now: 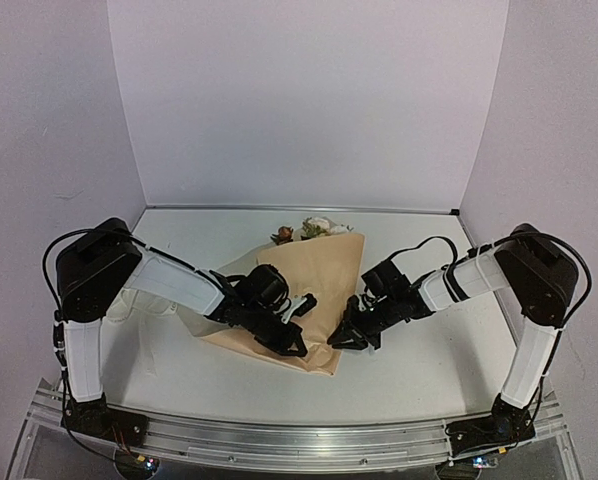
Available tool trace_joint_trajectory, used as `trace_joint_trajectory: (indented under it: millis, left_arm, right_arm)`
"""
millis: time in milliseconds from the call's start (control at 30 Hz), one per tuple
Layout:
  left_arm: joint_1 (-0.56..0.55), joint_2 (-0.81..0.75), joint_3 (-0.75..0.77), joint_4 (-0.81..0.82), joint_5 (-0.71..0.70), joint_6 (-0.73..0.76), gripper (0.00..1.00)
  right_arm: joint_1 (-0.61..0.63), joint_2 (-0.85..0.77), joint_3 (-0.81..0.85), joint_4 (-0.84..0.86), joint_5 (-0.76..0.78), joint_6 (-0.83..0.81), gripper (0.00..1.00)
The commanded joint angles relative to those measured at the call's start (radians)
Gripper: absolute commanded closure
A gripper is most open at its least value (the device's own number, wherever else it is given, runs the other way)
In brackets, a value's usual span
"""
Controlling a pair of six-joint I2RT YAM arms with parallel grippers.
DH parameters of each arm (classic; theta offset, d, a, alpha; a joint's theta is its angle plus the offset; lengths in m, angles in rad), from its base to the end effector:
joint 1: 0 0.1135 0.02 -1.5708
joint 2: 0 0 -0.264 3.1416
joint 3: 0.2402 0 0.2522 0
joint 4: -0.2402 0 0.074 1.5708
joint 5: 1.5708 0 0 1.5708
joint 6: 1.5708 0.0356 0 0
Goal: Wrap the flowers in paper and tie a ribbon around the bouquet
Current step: Press the fold line on the 2/3-folded wrapping paper.
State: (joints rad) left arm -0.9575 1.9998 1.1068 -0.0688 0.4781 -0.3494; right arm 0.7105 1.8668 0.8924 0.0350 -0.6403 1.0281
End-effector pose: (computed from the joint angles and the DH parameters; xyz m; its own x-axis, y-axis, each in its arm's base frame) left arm 0.2114 -0.3288 0.1138 -0.7440 0.5290 -0.4083 0.6629 0.5075 -0.5504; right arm 0.2475 0.2410 0.1143 -0.9928 0.0517 0.1081 0.1158 0.6460 0.7545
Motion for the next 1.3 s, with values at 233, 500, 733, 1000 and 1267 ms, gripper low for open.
trace_joint_trajectory:
  millis: [233,500,733,1000,1267]
  left_arm:
    - [-0.004,0.071,0.000,-0.104,-0.049,0.000,1.00]
    - [-0.005,0.067,-0.011,-0.105,-0.037,0.011,1.00]
    - [-0.004,0.063,-0.007,-0.113,-0.025,0.021,1.00]
    - [-0.004,0.057,-0.005,-0.119,-0.023,0.023,1.00]
    - [-0.004,0.050,0.008,-0.130,-0.037,0.026,1.00]
  right_arm:
    - [-0.094,0.090,0.118,-0.009,0.005,0.041,0.83]
    - [-0.217,0.211,0.264,-0.009,-0.033,0.074,0.82]
    - [-0.309,0.332,0.449,-0.033,-0.038,0.118,0.82]
    - [-0.402,0.449,0.691,-0.148,-0.024,0.138,0.80]
    - [-0.439,0.586,1.000,-0.339,0.023,0.105,0.79]
